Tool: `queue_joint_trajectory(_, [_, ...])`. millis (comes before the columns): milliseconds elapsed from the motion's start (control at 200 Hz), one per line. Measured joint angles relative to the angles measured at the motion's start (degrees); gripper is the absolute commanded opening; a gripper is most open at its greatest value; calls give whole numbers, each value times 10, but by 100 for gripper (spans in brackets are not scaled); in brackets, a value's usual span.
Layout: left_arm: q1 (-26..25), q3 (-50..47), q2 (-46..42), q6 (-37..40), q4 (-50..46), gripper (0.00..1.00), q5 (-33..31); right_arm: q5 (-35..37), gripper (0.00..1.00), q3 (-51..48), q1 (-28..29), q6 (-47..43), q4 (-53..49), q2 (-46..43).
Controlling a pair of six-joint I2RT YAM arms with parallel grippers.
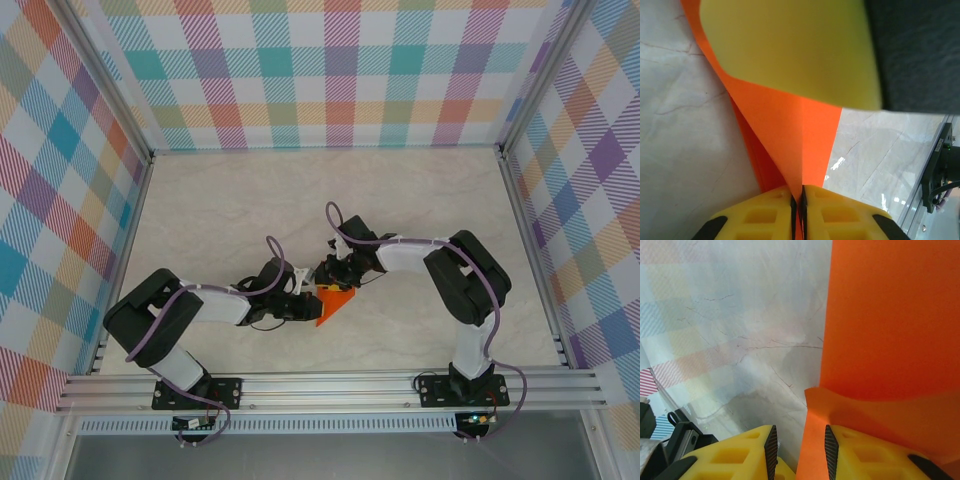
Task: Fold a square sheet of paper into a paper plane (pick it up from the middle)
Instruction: Fourth fold the wing at the center of the table.
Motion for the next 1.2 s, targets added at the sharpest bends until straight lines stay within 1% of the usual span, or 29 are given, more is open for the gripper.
queue_joint_trajectory(105, [-1, 0, -5, -1, -2, 22, 0, 4, 33, 0, 0, 0, -1, 0])
queue_joint_trajectory(305, [-1, -5, -31, -2, -20, 21, -26, 8, 34, -6, 0, 0, -1, -6])
queue_joint_trajectory(435, [-1, -12, -51, -5, -28, 17, -36, 10, 34, -14, 0, 0, -1, -15])
queue_joint_trajectory(605, [-1, -12, -52, -5, -30, 14, -36, 10, 34, -20, 0, 0, 4, -18])
queue_joint_trajectory(790, [-1, -12, -29, -5, -17, 13, -30, 10, 35, -26, 0, 1, 6, -31])
queue_joint_trajectory(920, [-1, -12, -16, -7, -2, 13, -19, 17, 36, -40, 0, 0, 3, -59])
queue_joint_trajectory(1055, [-1, -12, -6, -10, 12, 6, -10, 28, 37, -52, 0, 1, 3, -84])
queue_joint_trajectory(1200, [-1, -12, 3, -11, 27, 2, 2, 40, 38, -76, -4, 5, 3, -110])
